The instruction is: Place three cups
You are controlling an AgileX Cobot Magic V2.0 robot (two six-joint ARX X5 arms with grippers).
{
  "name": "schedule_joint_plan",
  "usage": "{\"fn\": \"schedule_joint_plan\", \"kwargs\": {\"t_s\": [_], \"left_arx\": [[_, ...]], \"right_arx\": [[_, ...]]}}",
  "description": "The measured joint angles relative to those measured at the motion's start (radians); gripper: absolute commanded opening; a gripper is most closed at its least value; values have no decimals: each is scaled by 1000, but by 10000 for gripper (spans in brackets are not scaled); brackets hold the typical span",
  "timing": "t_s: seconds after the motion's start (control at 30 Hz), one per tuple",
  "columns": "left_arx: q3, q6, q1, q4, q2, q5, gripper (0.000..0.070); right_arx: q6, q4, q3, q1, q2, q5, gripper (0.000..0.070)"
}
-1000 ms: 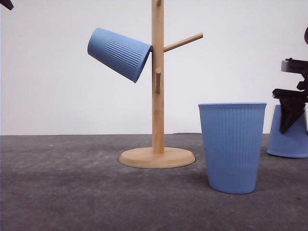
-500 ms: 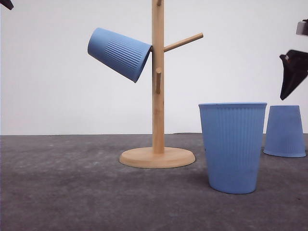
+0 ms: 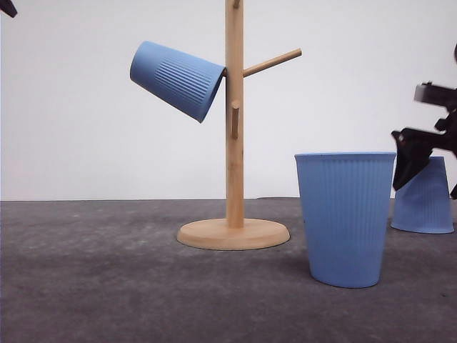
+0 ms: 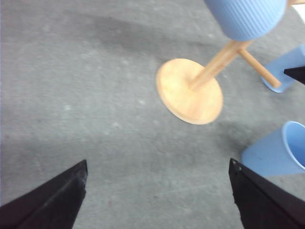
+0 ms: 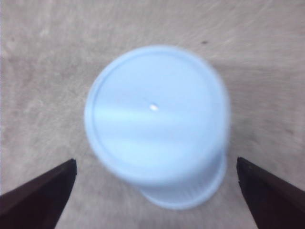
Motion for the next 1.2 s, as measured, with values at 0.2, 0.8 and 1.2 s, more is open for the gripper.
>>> {"fn": "schedule_joint_plan", "kwargs": {"t_s": [0.2,0.8,1.2], "left_arx": [[0,-5,0,0,0,-2,549],[0,-22,0,0,0,-5,550],[0,-22,0,0,0,-5,549]], "right_arx": [[0,69,0,33,63,98,688],[-4,220,0,47,68,158,305],[-1,22,0,43,-18,78,305]]}}
